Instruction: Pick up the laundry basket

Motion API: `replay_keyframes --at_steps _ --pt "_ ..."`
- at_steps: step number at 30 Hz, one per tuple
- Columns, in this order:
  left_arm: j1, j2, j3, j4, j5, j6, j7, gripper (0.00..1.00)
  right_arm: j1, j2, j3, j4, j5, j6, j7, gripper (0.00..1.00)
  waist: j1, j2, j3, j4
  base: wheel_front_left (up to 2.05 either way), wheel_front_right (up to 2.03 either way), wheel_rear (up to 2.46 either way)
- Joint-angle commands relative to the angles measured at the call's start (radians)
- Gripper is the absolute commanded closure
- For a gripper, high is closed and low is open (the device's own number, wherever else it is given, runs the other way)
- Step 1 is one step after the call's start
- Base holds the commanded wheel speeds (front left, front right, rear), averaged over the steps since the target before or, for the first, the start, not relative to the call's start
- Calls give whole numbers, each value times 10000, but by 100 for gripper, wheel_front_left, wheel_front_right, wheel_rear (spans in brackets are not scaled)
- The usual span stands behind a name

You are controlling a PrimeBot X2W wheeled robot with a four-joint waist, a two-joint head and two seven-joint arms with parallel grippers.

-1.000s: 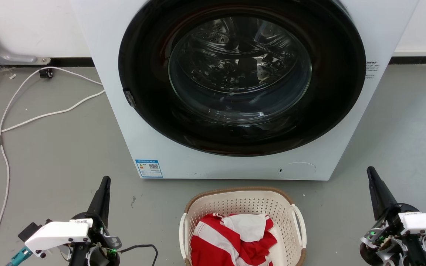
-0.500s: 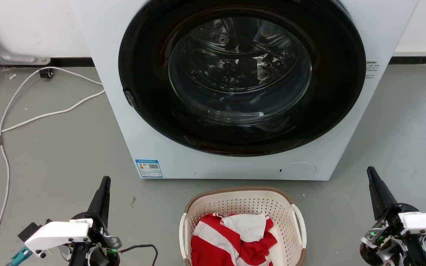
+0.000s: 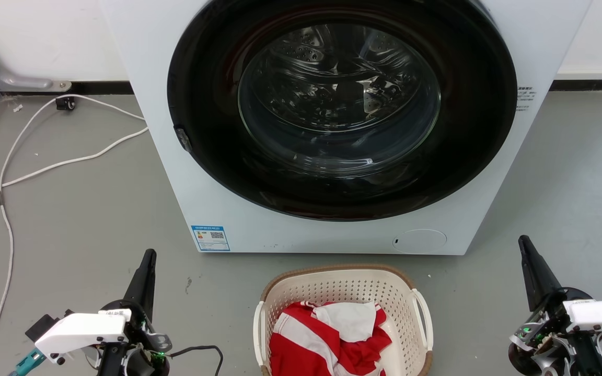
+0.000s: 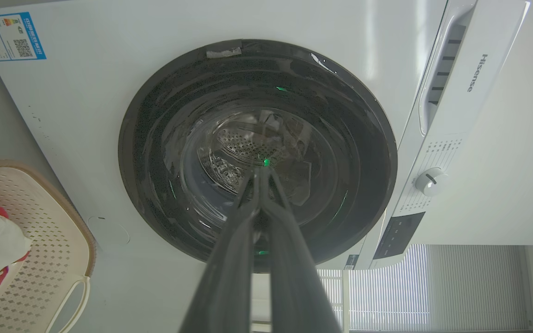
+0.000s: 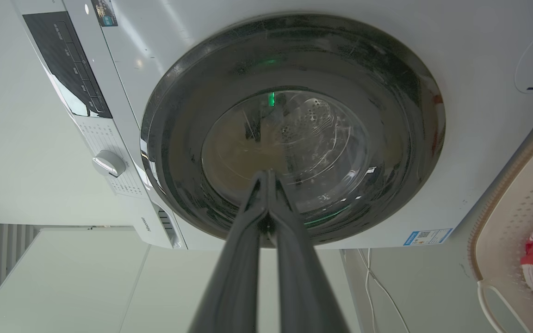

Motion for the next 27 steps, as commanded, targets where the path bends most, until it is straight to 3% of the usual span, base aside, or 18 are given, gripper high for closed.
replay_keyframes --at_steps 1,27 --pt "-107 -3 14 7 34 -35 31 100 -131 38 7 5 -12 27 -4 100 0 0 0 0 0 0 0" --pt "-107 -3 14 7 34 -35 32 100 -131 37 6 5 -12 27 -5 100 0 0 0 0 0 0 0"
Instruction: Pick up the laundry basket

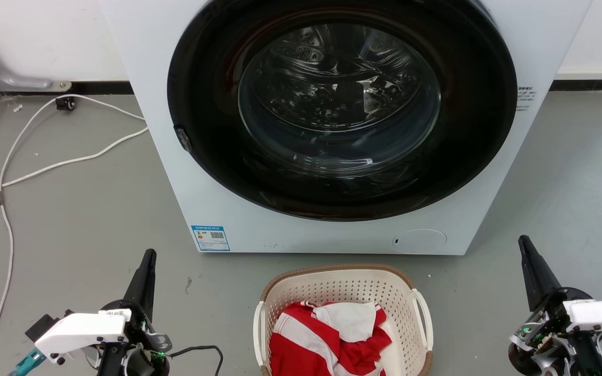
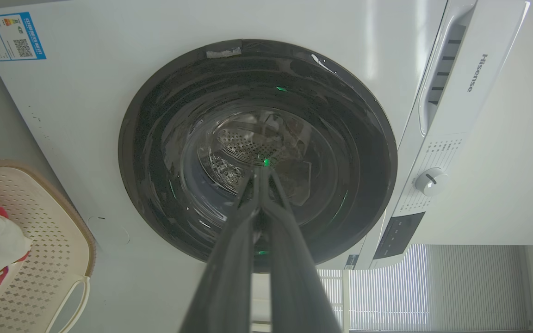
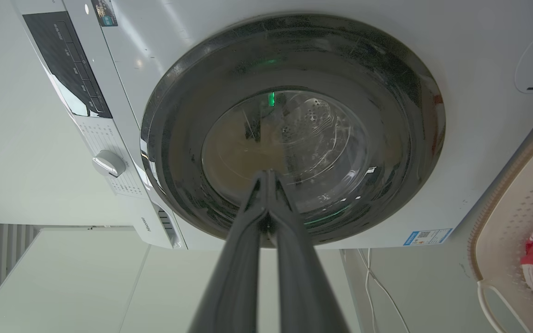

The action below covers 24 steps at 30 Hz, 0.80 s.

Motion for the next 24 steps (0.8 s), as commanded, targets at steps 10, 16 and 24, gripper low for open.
replay_keyframes --at_steps 10,16,24 --pt "-107 -3 13 7 34 -35 32 100 -131 35 5 5 -12 27 -5 100 0 -1 0 0 0 0 0" --pt "323 -54 -76 290 0 9 -97 0 319 8 51 291 -15 -3 -81 0 0 -1 5 -2 0 0 0" --pt "530 -48 -171 9 125 6 -502 0 455 8 245 105 -339 -1 -487 0 0 -1 17 -15 0 0 0"
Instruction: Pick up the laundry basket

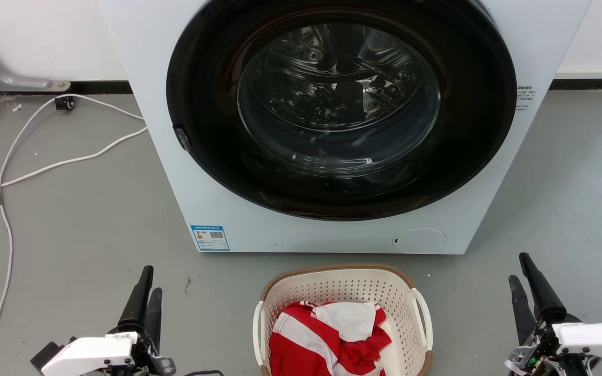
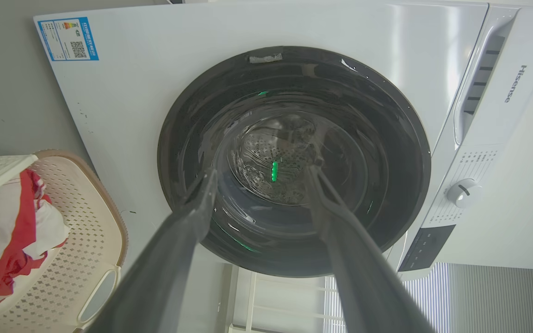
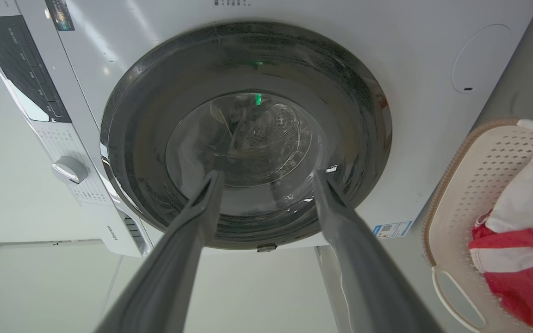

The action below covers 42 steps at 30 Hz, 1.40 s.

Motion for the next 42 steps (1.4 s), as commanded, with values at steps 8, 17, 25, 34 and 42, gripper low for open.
replay_keyframes --at_steps 8,17,25,34,42 --pt "61 37 119 -216 411 -9 -405 0 -92 -15 -97 -264 -861 4 -411 0 1 0 9 -10 0 0 0" --pt "166 45 671 -256 1221 -13 -783 0 -86 -15 -201 -597 -2453 7 -793 0 1 0 12 -21 0 0 0" --pt "177 51 1123 -368 2216 -15 -1087 0 -108 -16 -153 -1034 -4499 9 -1099 0 1 0 22 -25 0 0 0" --pt "245 56 1432 -1367 4214 -19 -1403 0 -154 -16 196 -1970 -7334 11 -1419 0 1 0 70 -26 0 0 0" --pt "519 59 868 -2316 6286 26 -1658 0 -27 -16 505 -2426 -9174 13 -1679 0 1 0 112 -43 0 0 0"
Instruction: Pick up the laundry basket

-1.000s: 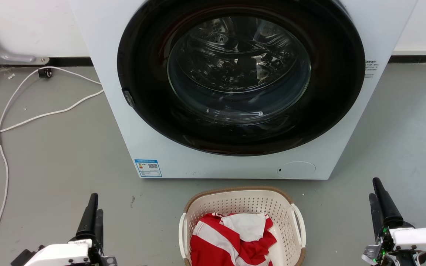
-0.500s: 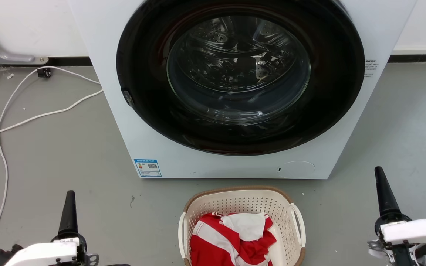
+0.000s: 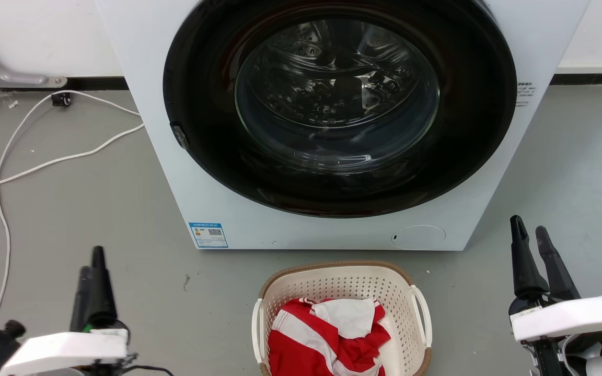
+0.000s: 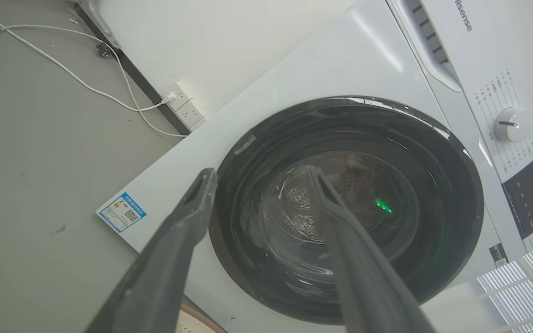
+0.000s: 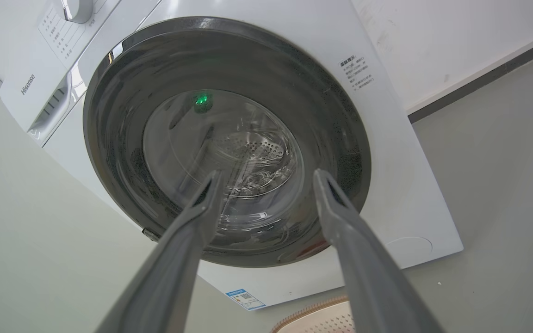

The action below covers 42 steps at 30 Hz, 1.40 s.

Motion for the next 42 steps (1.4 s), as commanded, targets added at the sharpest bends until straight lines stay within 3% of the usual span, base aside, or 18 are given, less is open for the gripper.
replay_keyframes --at_steps 1,11,14,20,27,36,42 --pt "97 36 -253 -261 494 -27 -104 0 -71 -28 -9 -235 -386 13 -130 0 -1 0 2 -6 0 0 0" --pt "437 42 -1320 -1011 3351 324 -359 0 64 -27 220 -329 -1880 16 -390 0 -1 0 27 -31 0 0 0" --pt "487 69 -1851 -1073 4693 498 -450 0 115 -27 158 -309 -2201 16 -471 0 -1 0 33 -35 0 0 0" --pt "547 459 -2978 -1218 5856 1484 -642 0 172 -27 412 107 -3248 17 -657 0 -1 0 29 -37 0 0 0" --pt "607 888 -3769 -1081 6413 2164 -834 0 155 -27 423 255 -4276 18 -861 0 -1 0 34 -66 0 0 0" --pt "652 1052 -4161 -1054 6998 2320 -1043 0 199 -26 582 403 -5123 20 -1074 0 -1 0 64 -101 0 0 0" --pt "826 909 -4077 -1072 7159 1734 -1171 0 205 -25 708 565 -5507 22 -1200 0 -1 0 71 -134 0 0 0"
